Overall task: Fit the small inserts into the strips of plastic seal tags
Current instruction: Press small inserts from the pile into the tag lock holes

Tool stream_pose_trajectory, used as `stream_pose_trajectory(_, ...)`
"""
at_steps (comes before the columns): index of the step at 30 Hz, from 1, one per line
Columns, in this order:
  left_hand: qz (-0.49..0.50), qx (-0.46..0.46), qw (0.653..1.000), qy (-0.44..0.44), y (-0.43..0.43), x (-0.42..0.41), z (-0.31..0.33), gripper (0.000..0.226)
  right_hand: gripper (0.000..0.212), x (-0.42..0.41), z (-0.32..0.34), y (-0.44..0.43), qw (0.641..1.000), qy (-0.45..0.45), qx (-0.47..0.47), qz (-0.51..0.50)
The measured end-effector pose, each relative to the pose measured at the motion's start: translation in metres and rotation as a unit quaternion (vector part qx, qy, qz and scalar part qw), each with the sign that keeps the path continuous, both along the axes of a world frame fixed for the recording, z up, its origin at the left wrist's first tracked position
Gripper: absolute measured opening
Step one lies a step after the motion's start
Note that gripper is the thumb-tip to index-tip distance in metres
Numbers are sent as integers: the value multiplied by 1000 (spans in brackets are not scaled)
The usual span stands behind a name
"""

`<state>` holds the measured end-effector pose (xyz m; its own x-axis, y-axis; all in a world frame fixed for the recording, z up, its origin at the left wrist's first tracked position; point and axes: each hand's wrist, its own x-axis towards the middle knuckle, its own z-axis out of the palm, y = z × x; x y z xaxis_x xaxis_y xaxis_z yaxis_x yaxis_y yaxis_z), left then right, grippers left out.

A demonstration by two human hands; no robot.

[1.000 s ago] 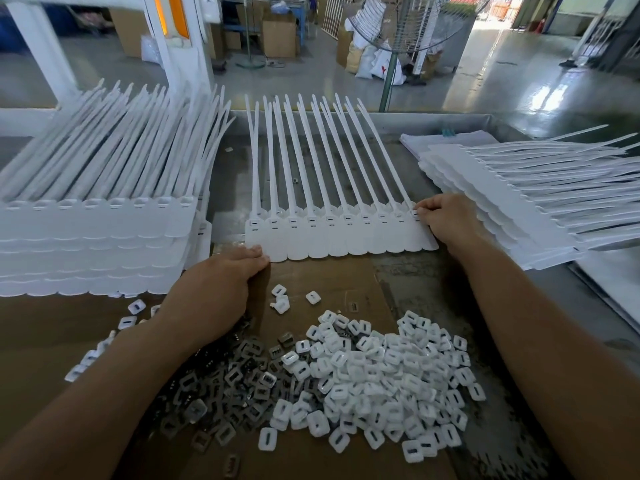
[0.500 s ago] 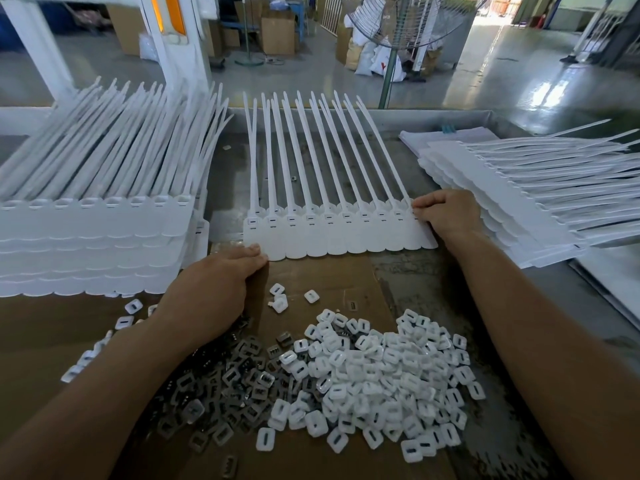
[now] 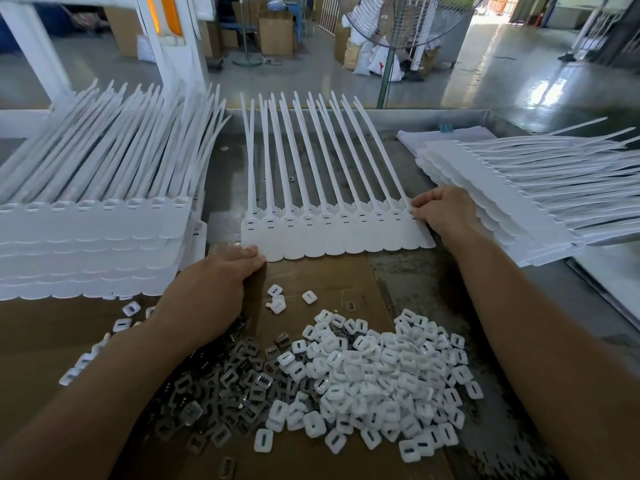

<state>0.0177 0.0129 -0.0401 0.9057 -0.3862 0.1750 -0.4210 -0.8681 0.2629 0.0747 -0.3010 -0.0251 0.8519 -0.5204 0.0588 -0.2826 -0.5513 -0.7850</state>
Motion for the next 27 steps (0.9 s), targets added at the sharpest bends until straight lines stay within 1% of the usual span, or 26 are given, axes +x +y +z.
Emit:
stream_pose_trajectory(3,-2,-1,1000,-3,2,-2,0,48,10,-6,-5,0,999,-15,-37,13)
stream_pose_trajectory(4,-4,-1,1000,-6,1,-1,0,48,9,-9,-6,0,999,-21,-41,17)
stream_pose_trajectory(5,-5,-2,1000,-9,1,-1,-1,48,13,-11,-7,0,999,-25,-36,20)
stream_pose_trajectory(8,-10,1,1000,-12,0,1,-1,48,25,-20,-5,-3,998,-28,22,44)
stream_pose_trajectory(12,-13,1,1000,-16,2,2,-2,48,43,-30,-1,-9,994,2,29,108)
stream_pose_trajectory(15,-21,6,1000,-14,3,2,-2,47,55,-35,2,-14,989,34,43,138)
stream_pose_trajectory(17,-23,8,1000,-16,2,1,-1,45,59,-37,3,-15,986,51,43,155)
stream_pose_trajectory(20,1,-15,1000,-13,0,-1,1,41,64,-39,5,-15,983,69,29,170)
stream_pose_trajectory(23,5,-22,1000,-9,-1,0,2,40,70,-39,7,-15,978,89,31,186)
stream_pose_trajectory(27,4,-29,999,-14,-1,0,5,35,68,-39,7,-15,978,76,41,188)
